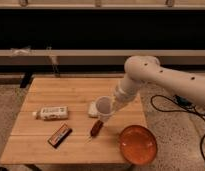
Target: Place the ceramic cup in the ceramic bowl
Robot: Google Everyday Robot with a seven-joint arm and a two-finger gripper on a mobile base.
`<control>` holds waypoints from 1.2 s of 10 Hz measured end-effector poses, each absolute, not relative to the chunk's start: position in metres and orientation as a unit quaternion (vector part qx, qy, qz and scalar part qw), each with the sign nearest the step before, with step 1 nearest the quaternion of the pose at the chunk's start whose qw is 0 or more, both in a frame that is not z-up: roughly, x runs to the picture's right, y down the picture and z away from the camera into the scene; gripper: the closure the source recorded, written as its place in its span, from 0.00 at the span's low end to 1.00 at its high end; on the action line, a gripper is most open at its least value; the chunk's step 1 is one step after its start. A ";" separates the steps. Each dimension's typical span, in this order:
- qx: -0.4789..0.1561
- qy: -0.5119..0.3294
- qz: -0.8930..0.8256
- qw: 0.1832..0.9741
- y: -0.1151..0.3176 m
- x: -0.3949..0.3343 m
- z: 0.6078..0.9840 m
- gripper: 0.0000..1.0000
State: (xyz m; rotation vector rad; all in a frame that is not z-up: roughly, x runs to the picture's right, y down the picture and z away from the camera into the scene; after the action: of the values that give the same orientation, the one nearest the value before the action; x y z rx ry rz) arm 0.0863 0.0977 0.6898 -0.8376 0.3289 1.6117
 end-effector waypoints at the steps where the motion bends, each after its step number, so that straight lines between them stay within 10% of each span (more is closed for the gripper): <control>1: -0.362 0.152 0.706 0.589 0.106 0.104 0.694 1.00; 12: -0.336 0.199 0.776 0.496 0.158 0.203 0.688 1.00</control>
State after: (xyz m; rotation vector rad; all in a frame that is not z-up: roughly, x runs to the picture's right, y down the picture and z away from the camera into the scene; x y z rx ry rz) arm 0.2027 0.1581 0.6875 -0.8128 0.4809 1.8789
